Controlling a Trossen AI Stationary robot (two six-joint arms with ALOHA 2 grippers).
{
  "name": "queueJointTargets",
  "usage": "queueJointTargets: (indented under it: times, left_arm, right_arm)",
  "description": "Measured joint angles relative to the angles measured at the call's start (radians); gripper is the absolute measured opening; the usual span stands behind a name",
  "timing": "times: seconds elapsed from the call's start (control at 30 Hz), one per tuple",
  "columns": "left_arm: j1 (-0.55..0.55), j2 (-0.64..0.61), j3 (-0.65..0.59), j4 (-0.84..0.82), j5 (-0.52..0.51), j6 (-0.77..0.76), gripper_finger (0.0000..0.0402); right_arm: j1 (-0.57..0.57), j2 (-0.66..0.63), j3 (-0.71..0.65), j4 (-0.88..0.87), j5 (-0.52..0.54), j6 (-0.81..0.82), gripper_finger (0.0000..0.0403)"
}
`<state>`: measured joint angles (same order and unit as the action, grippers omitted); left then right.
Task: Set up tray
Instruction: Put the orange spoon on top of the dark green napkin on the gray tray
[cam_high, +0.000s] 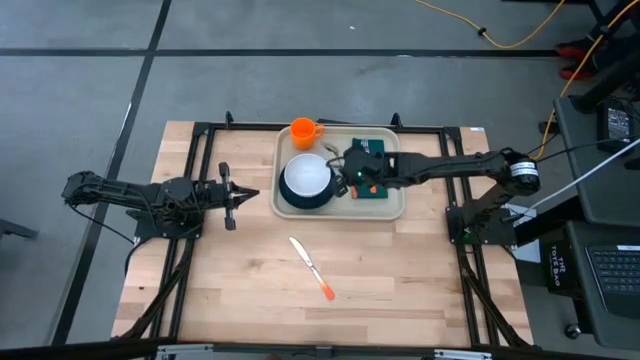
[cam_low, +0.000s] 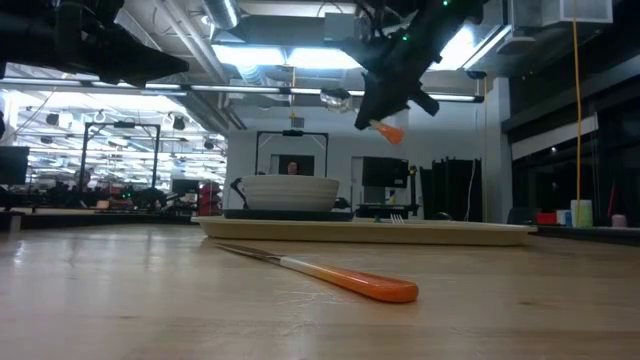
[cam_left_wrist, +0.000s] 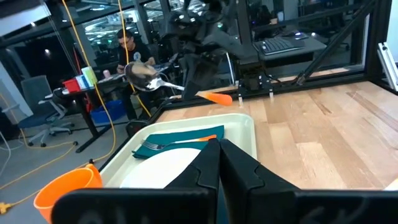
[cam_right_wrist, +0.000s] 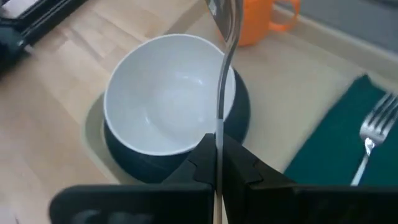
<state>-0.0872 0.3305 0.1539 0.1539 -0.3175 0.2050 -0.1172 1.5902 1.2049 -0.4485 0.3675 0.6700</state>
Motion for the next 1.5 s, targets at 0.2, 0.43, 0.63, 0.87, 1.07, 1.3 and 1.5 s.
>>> queueJointTargets:
  times: [0.2, 0.43, 0.63, 0.87, 1.07, 1.3, 1.5]
  left_arm:
    - [0.0, 0.0, 0.0, 0.0, 0.0, 0.0, 0.0004]
    - [0.0, 0.0, 0.0, 0.0, 0.001, -0.002, 0.0003]
    - [0.0, 0.0, 0.0, 0.0, 0.001, -0.008, 0.0008]
    - [0.0, 0.0, 0.0, 0.0, 0.001, -0.008, 0.0004]
    - [0.0, 0.0, 0.0, 0.0, 0.001, -0.008, 0.0004]
    - [0.0, 0.0, 0.0, 0.0, 0.001, -0.008, 0.0006]
    - [0.0, 0.0, 0.0, 0.0, 0.001, -0.008, 0.0004]
  right_arm:
    - [-0.074, 0.0, 0.0, -0.102, -0.054, 0.107, 0.0012]
    - [-0.13, 0.0, 0.0, -0.147, -0.077, 0.189, 0.0012]
    - [-0.161, 0.002, 0.0, -0.166, -0.1, 0.227, 0.0012]
    - [-0.153, 0.002, -0.132, 0.044, -0.082, 0.271, 0.0012]
    - [-0.174, 0.002, -0.198, 0.089, -0.106, 0.33, 0.0012]
    - [-0.226, 0.002, -0.231, 0.086, -0.169, 0.365, 0.001]
    - [-0.239, 0.002, -0.274, 0.162, -0.178, 0.33, 0.0008]
